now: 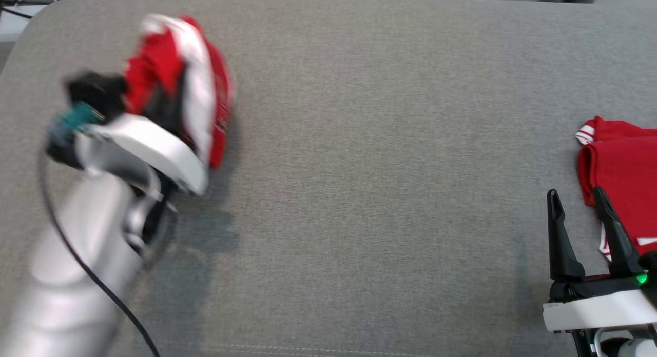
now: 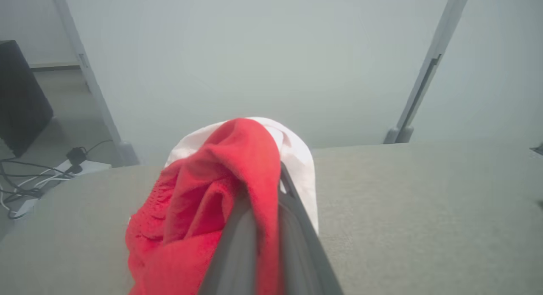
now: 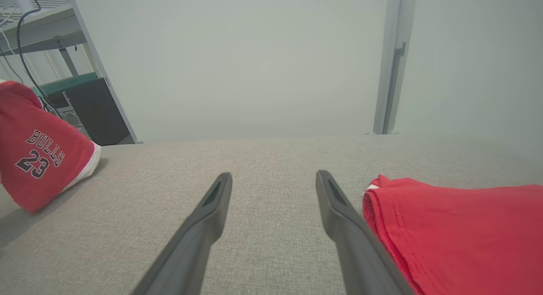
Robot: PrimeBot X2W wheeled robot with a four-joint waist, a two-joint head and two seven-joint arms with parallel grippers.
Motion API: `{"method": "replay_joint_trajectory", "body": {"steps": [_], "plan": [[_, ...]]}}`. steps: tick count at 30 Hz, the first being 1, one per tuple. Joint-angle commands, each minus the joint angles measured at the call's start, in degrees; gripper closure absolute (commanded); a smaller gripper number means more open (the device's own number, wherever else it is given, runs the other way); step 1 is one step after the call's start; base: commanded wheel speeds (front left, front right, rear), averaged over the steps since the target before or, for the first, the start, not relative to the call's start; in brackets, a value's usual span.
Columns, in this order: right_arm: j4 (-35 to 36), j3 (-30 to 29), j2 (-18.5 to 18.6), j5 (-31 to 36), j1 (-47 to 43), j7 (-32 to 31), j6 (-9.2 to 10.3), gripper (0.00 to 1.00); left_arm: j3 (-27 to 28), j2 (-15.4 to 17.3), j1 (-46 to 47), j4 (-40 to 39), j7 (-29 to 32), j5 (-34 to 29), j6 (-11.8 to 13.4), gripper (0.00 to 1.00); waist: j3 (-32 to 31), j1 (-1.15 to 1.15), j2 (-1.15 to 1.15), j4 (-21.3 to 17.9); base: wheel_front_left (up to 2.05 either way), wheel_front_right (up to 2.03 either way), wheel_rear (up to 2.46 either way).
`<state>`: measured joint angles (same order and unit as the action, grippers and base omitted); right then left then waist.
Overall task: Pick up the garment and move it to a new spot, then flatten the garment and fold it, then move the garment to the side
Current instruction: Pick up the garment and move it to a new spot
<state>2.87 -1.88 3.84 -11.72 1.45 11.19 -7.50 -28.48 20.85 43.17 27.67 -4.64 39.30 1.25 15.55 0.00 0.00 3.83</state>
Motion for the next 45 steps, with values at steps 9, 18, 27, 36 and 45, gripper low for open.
{"method": "replay_joint_trajectory", "body": {"steps": [9, 18, 27, 36, 45], "plan": [[0.62, 0.74, -0.61, -1.78, -0.01, 1.68, 0.01, 0.0, -7.51, -5.01, -13.01, -14.47, 4.51, -0.29, 3.4, 1.0, 1.07, 0.0, 0.0, -8.19, 0.0, 0.0, 0.0], [-1.64, 1.2, -0.93, -4.25, 0.85, 3.08, 0.01, 0.0, -17.4, -11.94, -11.27, -11.72, 8.32, -2.94, -0.31, 1.0, 2.42, 0.0, 0.0, -18.38, 0.0, 0.0, 0.0], [-4.79, 2.36, -0.95, -8.08, 1.24, 3.76, 0.01, 0.0, -18.91, -12.32, -9.22, -6.83, 9.53, -3.47, -1.24, 0.0, 3.27, 0.0, 0.0, -25.43, 0.0, 0.0, 0.0], [-3.2, 0.77, -0.96, -6.01, 2.71, 3.8, 0.01, 0.0, -16.23, -8.43, -7.81, -18.28, 7.26, -6.03, 2.31, 0.0, 2.04, 0.0, 0.0, -20.45, 0.0, 0.0, 0.0], [-3.97, -0.67, 0.75, -2.89, 5.09, 3.8, 0.01, 0.0, -10.71, -0.3, -12.72, -29.42, 8.95, -4.51, 7.24, 0.0, -0.86, 0.0, 0.0, -11.16, 0.0, 0.0, 0.0]]}}
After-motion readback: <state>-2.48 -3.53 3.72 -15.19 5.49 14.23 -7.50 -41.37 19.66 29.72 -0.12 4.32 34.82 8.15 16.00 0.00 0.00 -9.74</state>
